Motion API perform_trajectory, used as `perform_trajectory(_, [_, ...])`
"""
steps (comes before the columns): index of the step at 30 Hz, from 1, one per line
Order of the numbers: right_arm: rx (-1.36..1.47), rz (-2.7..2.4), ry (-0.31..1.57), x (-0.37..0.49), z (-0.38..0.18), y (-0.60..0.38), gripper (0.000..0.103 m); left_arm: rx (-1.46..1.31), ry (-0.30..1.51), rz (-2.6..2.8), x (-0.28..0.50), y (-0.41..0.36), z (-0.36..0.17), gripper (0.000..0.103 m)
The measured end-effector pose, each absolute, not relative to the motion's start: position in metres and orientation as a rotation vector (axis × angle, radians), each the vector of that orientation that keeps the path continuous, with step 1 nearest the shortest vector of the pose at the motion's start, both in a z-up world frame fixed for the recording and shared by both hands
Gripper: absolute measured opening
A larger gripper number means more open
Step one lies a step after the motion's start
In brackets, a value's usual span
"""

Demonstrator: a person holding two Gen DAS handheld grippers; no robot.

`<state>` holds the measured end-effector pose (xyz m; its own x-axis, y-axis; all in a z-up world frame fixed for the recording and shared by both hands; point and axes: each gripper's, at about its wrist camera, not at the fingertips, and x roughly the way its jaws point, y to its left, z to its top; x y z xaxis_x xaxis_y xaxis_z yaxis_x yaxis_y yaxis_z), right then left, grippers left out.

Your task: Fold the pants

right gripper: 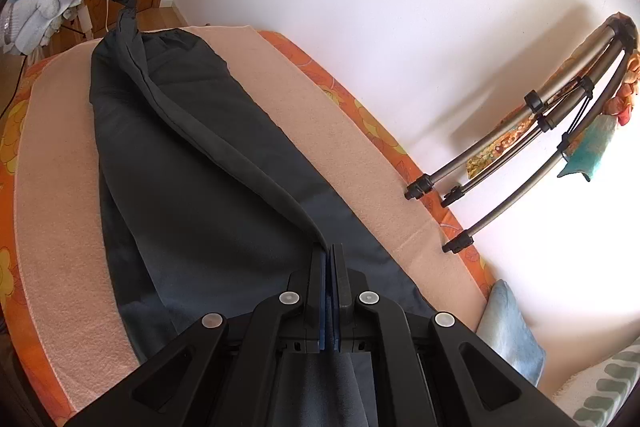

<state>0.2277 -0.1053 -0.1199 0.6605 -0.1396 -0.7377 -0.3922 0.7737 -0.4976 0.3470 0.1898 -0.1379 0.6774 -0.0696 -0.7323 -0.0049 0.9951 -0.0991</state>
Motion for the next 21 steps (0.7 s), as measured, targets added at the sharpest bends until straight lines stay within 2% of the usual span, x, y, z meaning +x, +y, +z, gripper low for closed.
perform_trajectory(7, [-0.659,0.14,0.952,0.279,-0.163,-0.132,0.0,-0.123,0.842,-0.031,0.379,0.196,-0.145,0.007])
perform_trajectory(9, [-0.653,0.141,0.975,0.285,-0.174,-0.138,0.0,-0.153,0.837,-0.061,0.378,0.204,-0.141,0.014])
perform_trajectory(13, [-0.657,0.147,0.999,0.288,-0.189,-0.143,0.0,-0.109,0.862,-0.146,0.379,0.203,-0.145,0.019])
perform_trajectory(15, [-0.647,0.153,1.008,0.289,-0.193,-0.143,0.0,-0.065,0.89,-0.182,0.383,0.196,-0.153,0.036])
perform_trajectory(21, [-0.647,0.164,1.025,0.293,-0.204,-0.141,0.0,0.067,0.934,-0.19,0.393,0.175,-0.177,0.039])
